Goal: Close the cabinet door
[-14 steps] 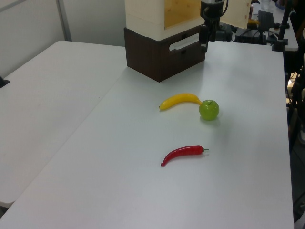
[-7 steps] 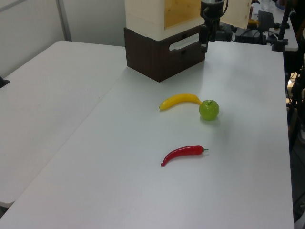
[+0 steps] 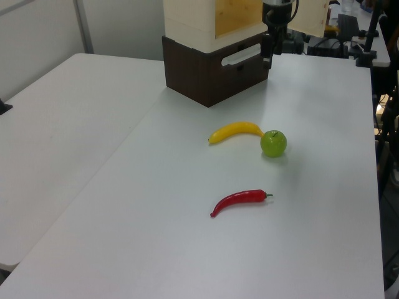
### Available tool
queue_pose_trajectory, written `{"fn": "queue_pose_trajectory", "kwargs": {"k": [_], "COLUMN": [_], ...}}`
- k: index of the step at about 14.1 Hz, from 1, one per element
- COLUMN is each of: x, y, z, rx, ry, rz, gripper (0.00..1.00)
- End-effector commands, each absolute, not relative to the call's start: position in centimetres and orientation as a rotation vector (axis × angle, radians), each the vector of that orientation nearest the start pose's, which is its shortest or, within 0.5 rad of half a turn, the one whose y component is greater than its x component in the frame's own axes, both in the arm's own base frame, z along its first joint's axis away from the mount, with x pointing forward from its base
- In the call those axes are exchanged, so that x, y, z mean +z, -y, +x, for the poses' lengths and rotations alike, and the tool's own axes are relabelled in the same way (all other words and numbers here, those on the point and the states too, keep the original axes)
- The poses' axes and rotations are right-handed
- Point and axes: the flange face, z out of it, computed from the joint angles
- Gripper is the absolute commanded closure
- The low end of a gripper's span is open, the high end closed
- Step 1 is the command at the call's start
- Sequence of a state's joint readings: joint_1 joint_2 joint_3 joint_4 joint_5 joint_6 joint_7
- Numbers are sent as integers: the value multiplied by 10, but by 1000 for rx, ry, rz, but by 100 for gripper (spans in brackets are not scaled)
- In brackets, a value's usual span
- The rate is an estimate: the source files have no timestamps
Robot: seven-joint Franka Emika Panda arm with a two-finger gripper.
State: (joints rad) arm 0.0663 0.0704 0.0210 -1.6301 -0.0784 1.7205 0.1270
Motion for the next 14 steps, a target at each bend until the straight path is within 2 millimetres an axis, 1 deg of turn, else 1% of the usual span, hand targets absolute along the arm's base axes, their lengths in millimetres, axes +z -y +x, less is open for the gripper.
{"fn": "queue_pose_trajectory", "kwargs": {"k": [1, 6, 7, 10, 11, 13, 14], "x": [568, 567, 567, 568, 569, 571, 571], "y": [-43, -39, -39, -34, -31, -26, -23], "z": [582, 582, 582, 582, 582, 582, 582], "rx": [-22, -19, -19, -21, -23, -29, -29], "ry": [-48, -48, -46, -53, -60, -68, -65], "rz": [-3211, -3213, -3213, -3214, -3214, -3213, -3213], "gripper": [0, 0, 2, 40, 49, 58, 65]}}
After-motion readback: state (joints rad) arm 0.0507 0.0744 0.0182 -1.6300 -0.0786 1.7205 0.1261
